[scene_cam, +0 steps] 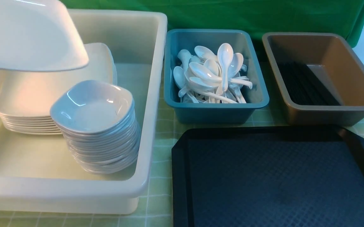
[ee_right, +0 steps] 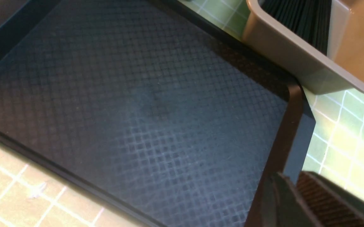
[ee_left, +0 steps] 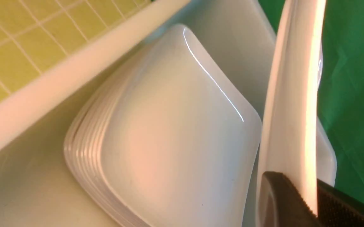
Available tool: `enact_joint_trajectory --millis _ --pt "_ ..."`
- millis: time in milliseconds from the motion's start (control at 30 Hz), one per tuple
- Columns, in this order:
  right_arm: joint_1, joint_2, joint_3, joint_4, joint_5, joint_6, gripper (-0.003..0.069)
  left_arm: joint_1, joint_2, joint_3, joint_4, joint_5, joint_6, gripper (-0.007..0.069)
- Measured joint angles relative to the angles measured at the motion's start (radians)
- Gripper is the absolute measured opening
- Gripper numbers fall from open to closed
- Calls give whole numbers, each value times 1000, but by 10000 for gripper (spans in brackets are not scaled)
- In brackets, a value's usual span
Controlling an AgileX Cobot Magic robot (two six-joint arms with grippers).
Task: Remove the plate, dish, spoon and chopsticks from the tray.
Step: Use the left arm to put the plate into the large storage box on the left
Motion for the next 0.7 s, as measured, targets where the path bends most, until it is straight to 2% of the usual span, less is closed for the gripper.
enact_joint_trajectory --millis 100,267,700 --pt "0 0 0 0 0 0 76 0 67 0 -51 -4 73 10" --pt "0 0 0 0 -1 0 84 0 179 0 -57 -3 155 10" --pt "0 0 0 0 -12 19 95 0 265 0 -99 51 285 10"
